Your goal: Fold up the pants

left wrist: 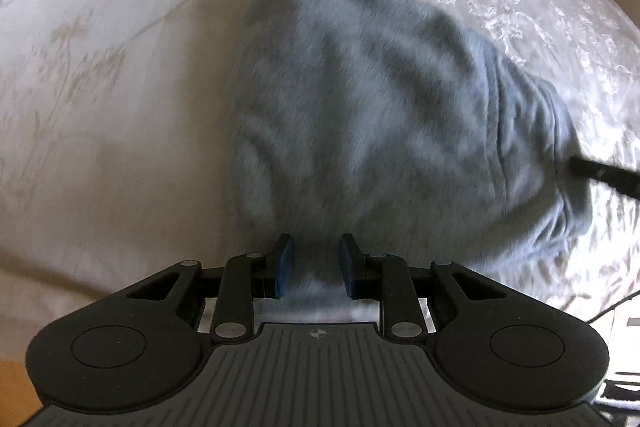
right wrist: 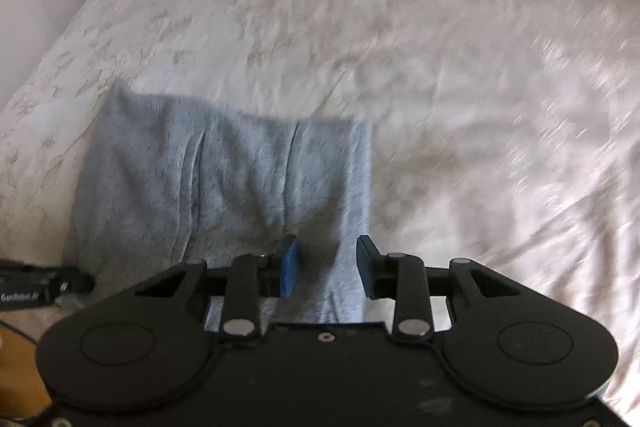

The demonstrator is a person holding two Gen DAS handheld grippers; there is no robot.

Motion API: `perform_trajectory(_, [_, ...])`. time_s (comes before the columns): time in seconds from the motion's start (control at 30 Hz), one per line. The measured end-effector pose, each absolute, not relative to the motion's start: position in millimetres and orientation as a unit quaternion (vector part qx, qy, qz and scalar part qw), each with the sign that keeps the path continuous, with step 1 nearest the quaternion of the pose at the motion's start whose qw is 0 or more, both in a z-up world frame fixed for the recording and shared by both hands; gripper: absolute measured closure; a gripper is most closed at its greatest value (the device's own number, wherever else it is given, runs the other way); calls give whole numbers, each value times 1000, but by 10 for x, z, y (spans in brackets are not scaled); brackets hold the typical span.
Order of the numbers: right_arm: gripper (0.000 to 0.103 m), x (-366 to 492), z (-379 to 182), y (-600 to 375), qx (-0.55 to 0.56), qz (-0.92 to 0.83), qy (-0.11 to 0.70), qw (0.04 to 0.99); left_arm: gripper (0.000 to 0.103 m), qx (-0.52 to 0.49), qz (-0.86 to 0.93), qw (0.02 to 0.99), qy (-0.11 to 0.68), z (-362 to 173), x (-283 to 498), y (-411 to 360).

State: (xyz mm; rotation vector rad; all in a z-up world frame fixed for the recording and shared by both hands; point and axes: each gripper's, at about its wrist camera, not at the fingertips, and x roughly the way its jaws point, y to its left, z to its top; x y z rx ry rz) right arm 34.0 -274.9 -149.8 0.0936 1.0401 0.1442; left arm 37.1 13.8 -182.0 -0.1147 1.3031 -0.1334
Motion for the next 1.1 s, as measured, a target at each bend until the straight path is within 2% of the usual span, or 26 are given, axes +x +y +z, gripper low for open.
perform_trajectory(0.17, [67, 137, -1326, -2524, 32, 128, 448, 885, 79, -62, -62, 796, 599, -1756, 238, 237])
perform_trajectory(0.43, [70, -30, -1889, -2041, -34, 194, 537, 820, 79, -69, -64, 785, 612, -1784, 106, 305])
perform_trajectory(0.63, [68, -48, -1493, -2220, -2, 219, 485, 846, 79, -94, -40, 809, 579, -1512, -8, 566])
perform_trajectory(0.77, [68, 233, -1364, -2363, 11, 188, 451, 872, 79, -95, -35, 830, 548, -1300, 191, 579])
perform_trajectory(1.1, [68, 876, -1407, -2357, 31, 148, 453, 879, 79, -71, -59, 853, 513, -1217, 1027, 130])
